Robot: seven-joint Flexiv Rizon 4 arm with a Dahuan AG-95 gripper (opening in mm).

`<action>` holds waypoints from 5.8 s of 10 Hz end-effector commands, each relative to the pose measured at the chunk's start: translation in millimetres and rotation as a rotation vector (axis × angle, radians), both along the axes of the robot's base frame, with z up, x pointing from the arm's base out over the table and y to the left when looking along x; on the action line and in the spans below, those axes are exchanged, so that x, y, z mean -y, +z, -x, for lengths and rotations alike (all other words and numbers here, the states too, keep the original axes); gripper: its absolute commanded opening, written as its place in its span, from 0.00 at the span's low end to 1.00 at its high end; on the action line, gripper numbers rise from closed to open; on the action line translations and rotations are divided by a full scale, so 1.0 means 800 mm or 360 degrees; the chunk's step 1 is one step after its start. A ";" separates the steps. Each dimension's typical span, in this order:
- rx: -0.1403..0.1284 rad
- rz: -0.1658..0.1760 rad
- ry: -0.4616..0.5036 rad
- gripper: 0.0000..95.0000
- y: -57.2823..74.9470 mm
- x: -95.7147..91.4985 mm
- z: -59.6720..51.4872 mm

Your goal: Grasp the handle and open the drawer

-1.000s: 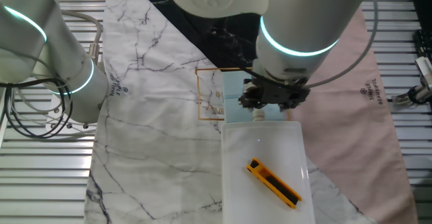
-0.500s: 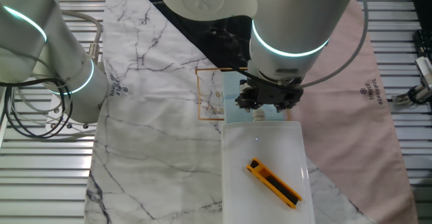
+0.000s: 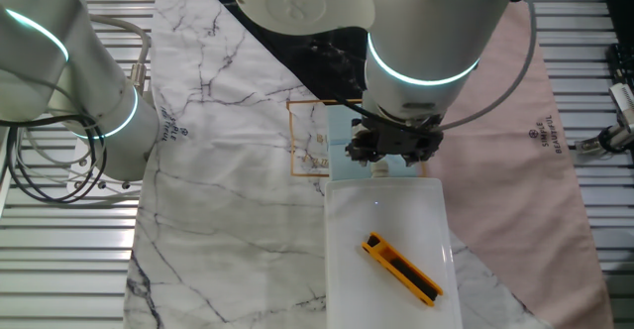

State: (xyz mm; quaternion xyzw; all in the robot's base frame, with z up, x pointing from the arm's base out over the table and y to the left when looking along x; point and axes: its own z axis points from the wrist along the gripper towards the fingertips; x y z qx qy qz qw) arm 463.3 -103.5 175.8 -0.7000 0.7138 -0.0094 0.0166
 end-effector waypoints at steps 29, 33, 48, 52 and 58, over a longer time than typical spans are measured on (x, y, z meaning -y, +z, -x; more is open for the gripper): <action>0.0056 -0.0004 -0.0020 0.40 -0.024 0.003 0.002; 0.0061 -0.0004 -0.0021 0.40 -0.025 0.004 0.001; 0.0083 -0.0006 -0.0028 0.40 -0.032 0.004 0.001; 0.0105 -0.0007 -0.0038 0.20 -0.033 0.004 0.004; 0.0118 -0.0004 -0.0045 0.00 -0.034 0.004 0.005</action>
